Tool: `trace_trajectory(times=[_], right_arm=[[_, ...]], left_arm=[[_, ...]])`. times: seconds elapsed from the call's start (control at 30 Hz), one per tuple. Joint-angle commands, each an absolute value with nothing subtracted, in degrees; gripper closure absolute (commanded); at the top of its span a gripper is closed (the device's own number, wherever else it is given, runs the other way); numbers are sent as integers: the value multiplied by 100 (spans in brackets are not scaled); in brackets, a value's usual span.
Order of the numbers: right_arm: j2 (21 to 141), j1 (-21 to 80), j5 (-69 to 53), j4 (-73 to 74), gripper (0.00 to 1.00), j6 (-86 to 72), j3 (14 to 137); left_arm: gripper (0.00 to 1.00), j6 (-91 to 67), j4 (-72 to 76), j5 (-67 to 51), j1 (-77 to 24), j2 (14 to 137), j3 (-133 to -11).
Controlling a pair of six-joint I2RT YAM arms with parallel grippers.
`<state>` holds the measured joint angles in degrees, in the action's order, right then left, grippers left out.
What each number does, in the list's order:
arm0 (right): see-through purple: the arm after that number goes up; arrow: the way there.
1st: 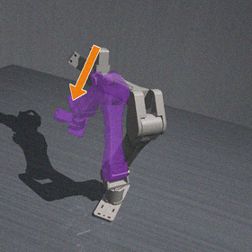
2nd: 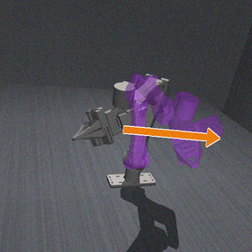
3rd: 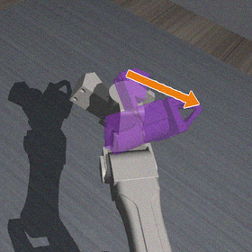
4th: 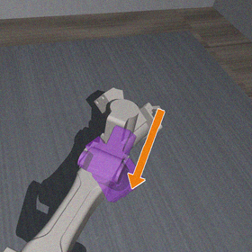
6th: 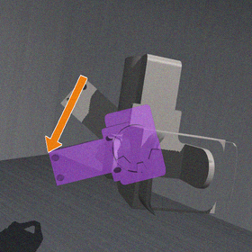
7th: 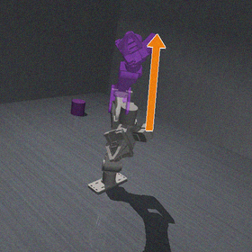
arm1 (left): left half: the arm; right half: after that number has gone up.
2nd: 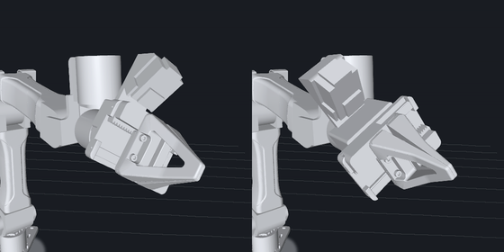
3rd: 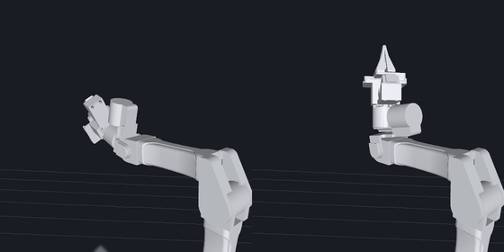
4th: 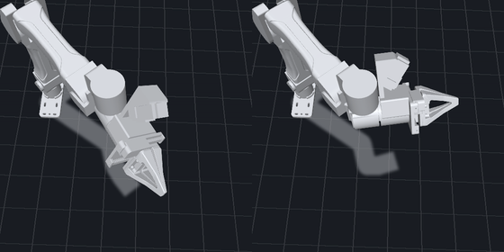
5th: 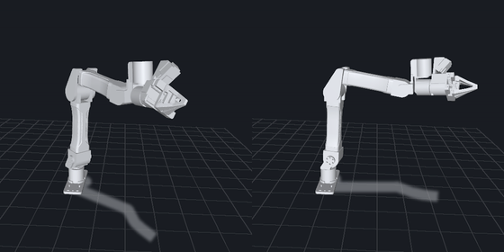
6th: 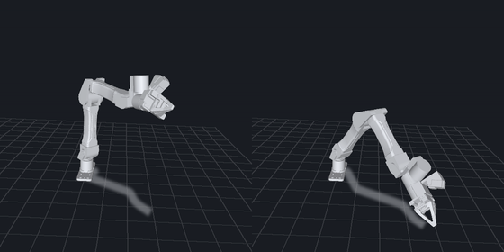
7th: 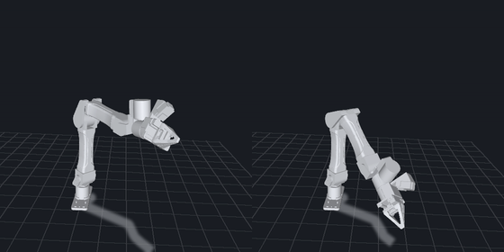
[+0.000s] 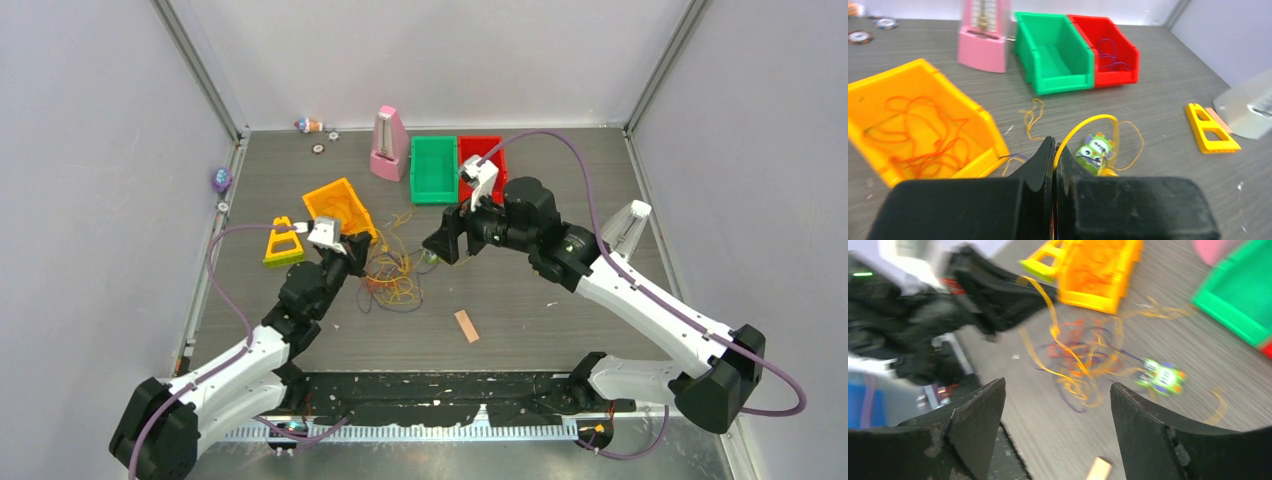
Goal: Untangle the cables
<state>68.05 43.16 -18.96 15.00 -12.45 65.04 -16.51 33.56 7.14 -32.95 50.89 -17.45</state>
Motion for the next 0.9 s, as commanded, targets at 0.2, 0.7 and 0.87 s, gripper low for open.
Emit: trace_trajectory(times=[0.2, 0.7, 0.87], right_arm=[[7687, 3961, 563, 1539, 13, -1256, 5997], [10170, 4174, -1238, 1181, 23, -719, 7747], [10494, 4240, -1614, 1041, 23, -767, 8177]], left_arm=[[100, -1913, 3350, 2550, -3304, 4388, -1368], [100, -1619, 4664, 832, -3305, 3815, -822], [100, -1579, 4451, 463, -3300, 4002, -1022]])
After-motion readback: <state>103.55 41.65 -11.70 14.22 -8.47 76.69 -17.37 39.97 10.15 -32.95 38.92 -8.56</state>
